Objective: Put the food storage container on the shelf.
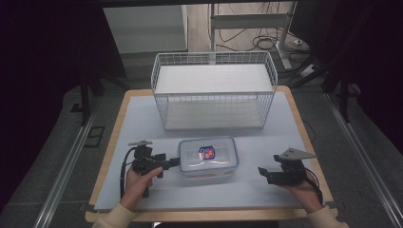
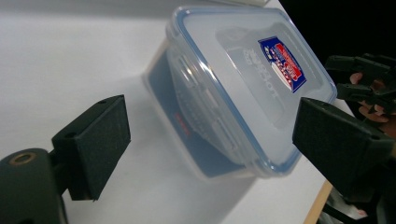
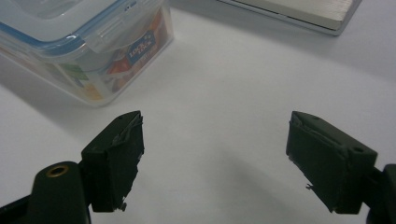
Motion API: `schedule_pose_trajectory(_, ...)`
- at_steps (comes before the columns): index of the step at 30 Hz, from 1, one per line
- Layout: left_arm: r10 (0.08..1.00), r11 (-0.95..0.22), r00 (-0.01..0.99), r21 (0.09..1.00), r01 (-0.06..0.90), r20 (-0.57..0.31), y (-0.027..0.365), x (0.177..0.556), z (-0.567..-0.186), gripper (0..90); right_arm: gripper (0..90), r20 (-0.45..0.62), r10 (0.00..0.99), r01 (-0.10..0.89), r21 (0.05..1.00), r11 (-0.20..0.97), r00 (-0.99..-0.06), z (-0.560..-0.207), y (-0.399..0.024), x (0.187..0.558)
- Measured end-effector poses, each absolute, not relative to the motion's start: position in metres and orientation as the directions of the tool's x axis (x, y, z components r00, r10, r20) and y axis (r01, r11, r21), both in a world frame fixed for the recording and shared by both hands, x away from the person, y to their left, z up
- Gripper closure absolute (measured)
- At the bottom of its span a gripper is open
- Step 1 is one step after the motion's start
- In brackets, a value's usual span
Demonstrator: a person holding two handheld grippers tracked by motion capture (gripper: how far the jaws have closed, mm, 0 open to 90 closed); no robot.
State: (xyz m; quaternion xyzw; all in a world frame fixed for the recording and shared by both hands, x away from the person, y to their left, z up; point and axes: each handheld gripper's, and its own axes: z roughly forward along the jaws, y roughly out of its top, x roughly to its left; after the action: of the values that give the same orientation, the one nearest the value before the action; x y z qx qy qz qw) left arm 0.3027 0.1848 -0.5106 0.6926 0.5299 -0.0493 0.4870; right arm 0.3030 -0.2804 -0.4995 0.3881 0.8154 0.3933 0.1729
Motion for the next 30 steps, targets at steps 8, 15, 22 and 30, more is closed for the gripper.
schedule_pose_trajectory(8, 0.625, 0.021, 0.423, 0.555, 0.831, -0.656, 0.166, 0.319, -0.525, 13.3, 18.6, 0.074, 0.771, 0.507, 0.792, 0.339, -0.633, -0.496, -0.283, 0.304)
schedule_pose_trajectory(15, 0.587, 0.038, 0.407, 0.526, 0.85, -0.7, 0.162, 0.319, -0.528, 21.5, 18.7, 0.069, 0.767, 0.496, 0.799, 0.34, -0.638, -0.494, -0.284, 0.303)
schedule_pose_trajectory(22, 0.587, 0.054, 0.396, 0.522, 0.851, -0.706, 0.165, 0.318, -0.527, 26.5, 18.7, 0.137, 0.735, 0.51, 0.802, 0.311, -0.664, -0.482, -0.272, 0.309)
schedule_pose_trajectory(30, 0.583, 0.058, 0.397, 0.524, 0.85, -0.709, 0.165, 0.318, -0.528, 27.4, 18.6, 0.332, 0.67, 0.627, 0.735, 0.257, -0.664, -0.476, -0.237, 0.344)
